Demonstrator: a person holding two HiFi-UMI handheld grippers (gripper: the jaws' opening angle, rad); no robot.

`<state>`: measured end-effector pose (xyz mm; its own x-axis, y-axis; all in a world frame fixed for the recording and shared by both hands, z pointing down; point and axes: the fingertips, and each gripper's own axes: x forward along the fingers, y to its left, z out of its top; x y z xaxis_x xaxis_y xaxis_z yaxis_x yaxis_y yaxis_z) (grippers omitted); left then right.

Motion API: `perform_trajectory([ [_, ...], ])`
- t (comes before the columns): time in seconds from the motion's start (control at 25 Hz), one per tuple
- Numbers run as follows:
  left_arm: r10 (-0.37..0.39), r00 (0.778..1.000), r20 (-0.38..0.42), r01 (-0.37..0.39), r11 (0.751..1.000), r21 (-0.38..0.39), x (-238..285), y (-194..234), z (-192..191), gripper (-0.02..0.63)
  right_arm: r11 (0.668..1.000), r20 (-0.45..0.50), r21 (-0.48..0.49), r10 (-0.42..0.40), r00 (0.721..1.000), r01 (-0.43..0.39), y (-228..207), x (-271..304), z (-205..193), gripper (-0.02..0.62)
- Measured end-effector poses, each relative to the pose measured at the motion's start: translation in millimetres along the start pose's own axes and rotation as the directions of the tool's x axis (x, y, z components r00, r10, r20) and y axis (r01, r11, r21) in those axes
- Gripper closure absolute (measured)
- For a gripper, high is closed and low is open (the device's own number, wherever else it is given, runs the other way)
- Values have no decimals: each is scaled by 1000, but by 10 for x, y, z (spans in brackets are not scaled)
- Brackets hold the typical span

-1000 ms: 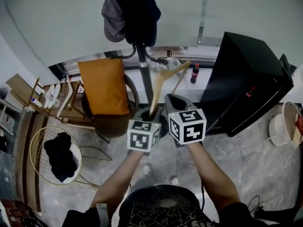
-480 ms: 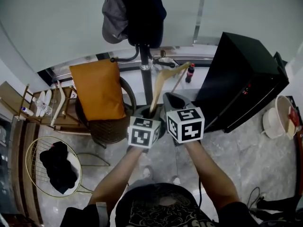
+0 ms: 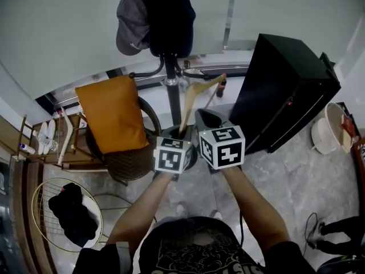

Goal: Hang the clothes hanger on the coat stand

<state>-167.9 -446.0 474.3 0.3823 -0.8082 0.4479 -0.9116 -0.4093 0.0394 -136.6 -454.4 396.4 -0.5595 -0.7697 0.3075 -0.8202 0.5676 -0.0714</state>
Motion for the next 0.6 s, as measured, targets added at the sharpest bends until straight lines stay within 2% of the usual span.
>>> perform_trajectory([
  [0.6, -46, 999, -29, 47, 998, 29, 192, 234, -117, 588, 997, -1, 5, -75, 997, 75, 69, 58, -3, 594],
])
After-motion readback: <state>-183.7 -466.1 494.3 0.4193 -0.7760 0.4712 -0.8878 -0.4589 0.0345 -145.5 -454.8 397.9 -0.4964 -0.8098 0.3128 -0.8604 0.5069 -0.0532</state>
